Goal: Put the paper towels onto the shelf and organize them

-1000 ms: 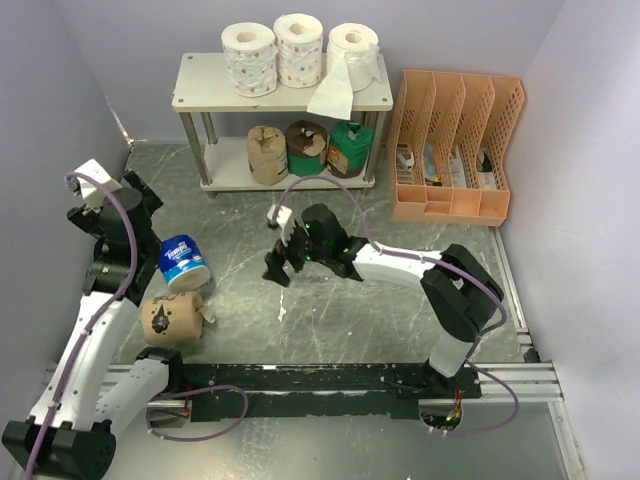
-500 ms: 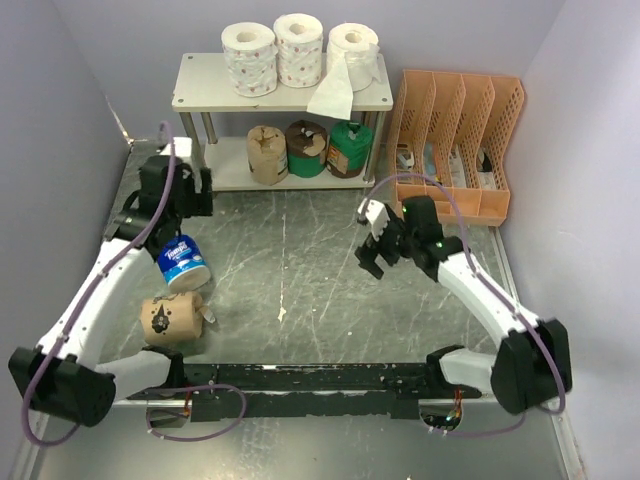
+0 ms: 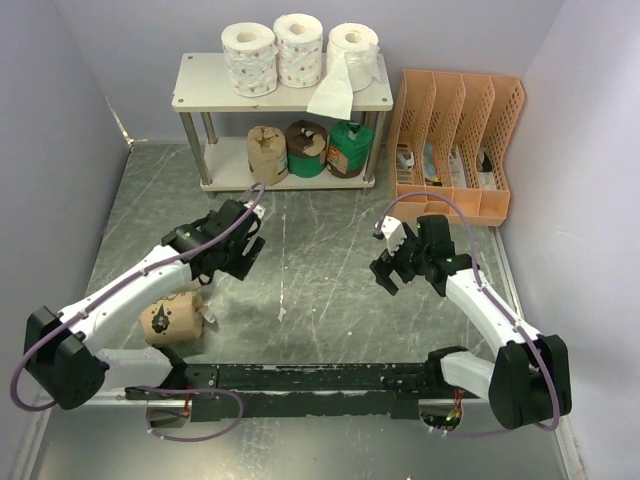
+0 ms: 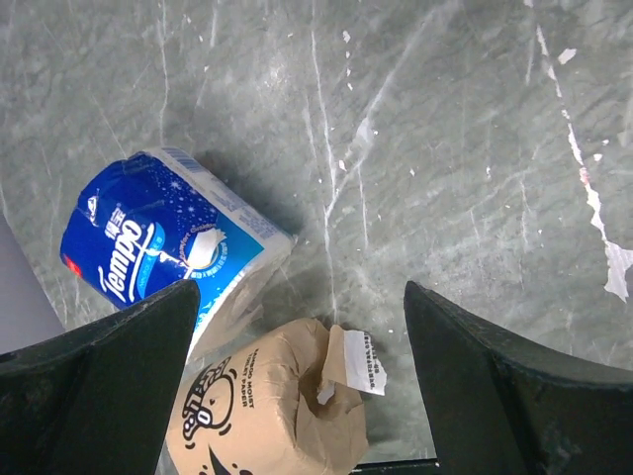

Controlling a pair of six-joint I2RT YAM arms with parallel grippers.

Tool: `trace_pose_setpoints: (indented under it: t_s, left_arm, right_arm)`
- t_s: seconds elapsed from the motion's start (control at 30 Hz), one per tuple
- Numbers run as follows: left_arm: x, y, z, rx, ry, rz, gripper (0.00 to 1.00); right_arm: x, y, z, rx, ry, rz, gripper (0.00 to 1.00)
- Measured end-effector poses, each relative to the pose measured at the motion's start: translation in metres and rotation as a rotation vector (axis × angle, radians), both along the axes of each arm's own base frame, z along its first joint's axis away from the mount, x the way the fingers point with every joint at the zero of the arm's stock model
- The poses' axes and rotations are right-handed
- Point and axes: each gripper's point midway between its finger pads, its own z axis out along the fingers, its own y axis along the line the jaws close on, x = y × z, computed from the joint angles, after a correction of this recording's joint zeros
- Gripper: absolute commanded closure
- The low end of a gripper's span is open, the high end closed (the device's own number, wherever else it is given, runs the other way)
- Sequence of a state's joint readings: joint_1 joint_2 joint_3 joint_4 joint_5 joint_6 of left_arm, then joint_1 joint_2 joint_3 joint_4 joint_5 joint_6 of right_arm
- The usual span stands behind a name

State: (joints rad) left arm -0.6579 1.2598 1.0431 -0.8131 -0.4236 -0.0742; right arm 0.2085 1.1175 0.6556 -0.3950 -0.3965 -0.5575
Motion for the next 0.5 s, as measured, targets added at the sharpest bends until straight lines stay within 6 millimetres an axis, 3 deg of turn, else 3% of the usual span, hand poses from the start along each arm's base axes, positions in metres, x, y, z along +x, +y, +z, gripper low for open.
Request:
trace_pose_setpoints:
  t_s: [0.17,0.37,0.5]
  left_arm:
    - [0.0,0.0,0.01,0.006,-0.041,-0.04,0.04]
    - [0.008,0.016,-0.011,0.207,0.014,-0.06,0.05]
    - [-0.001,0.033,-0.027,0.341,0.088,-0.116,0.05]
  right_arm:
    - [0.0,-0.001,-0.002,-0.006,0.002,0.005,0.0]
    - [0.0,-0.002,-0.004,-0.016,-0.001,0.014,0.0]
    - [0.0,-0.003,-0.004,-0.02,-0.004,0.014,0.0]
